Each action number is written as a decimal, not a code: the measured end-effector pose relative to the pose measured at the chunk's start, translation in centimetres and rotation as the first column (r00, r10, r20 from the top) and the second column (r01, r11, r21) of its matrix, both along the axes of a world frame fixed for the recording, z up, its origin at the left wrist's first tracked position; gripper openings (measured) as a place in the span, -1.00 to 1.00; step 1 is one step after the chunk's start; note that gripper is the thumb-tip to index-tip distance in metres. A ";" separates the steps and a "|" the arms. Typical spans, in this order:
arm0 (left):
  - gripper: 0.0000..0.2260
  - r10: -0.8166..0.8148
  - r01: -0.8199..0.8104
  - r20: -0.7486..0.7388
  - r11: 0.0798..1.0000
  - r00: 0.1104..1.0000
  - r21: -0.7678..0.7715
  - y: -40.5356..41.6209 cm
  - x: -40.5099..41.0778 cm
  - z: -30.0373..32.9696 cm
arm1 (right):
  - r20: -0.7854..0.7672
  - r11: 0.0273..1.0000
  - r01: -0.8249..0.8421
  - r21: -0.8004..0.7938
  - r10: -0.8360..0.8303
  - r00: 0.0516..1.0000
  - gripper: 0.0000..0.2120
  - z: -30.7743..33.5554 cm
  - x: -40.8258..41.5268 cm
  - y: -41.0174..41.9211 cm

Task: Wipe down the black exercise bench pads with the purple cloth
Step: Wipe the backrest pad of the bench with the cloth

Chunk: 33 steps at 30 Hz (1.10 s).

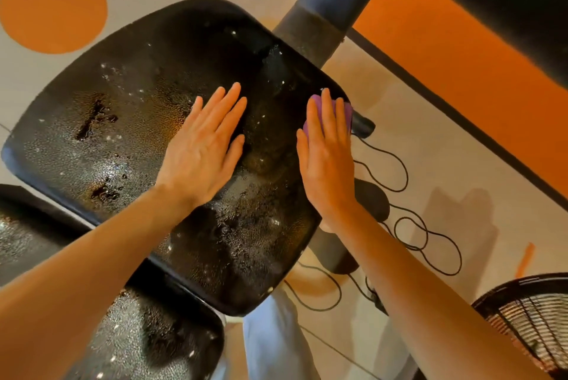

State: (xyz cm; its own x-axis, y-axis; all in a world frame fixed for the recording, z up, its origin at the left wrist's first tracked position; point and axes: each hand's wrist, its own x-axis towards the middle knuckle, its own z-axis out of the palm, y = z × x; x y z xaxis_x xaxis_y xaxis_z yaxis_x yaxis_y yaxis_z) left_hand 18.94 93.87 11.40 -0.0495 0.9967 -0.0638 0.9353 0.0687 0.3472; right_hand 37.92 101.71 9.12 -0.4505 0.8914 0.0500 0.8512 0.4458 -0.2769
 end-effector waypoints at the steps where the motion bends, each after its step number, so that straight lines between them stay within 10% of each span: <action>1: -0.50 0.003 -0.003 -0.007 1.000 1.000 -0.007 -0.2 0.0 -0.2 | 0.018 1.000 0.006 0.010 -0.006 1.000 -0.55 -0.2 -0.2 0.7; 7: -0.50 0.021 -0.020 -0.030 0.999 0.999 0.032 -0.5 0.2 -0.8 | -0.005 0.977 0.211 -0.016 -0.211 0.977 -0.55 0.0 -2.3 3.8; 13: -0.50 0.028 -0.028 -0.026 0.999 0.999 0.024 -0.6 0.2 -0.8 | -0.001 0.998 -0.052 -0.047 0.052 0.999 -0.55 1.2 0.5 -4.0; 19: -0.51 0.032 -0.031 -0.011 0.998 0.999 0.058 -0.6 0.2 -1.2 | 0.034 0.963 0.269 -0.001 -0.269 0.962 -0.53 0.0 -3.2 4.1; 24: -0.51 0.038 -0.038 0.002 0.998 0.999 0.059 -0.6 0.1 -1.2 | 0.055 0.997 -0.068 -0.033 0.069 0.996 -0.51 1.2 -0.8 -4.0; 30: -0.51 0.029 -0.030 0.017 0.997 0.999 0.070 -0.7 0.1 -1.3 | 0.058 0.965 0.261 0.023 -0.262 0.963 -0.46 -0.1 -4.7 5.3; 33: -0.51 0.030 -0.032 0.026 0.997 0.999 0.076 -0.7 0.0 -1.3 | 0.054 0.998 0.068 -0.010 -0.067 0.996 -0.48 0.8 -3.6 -3.3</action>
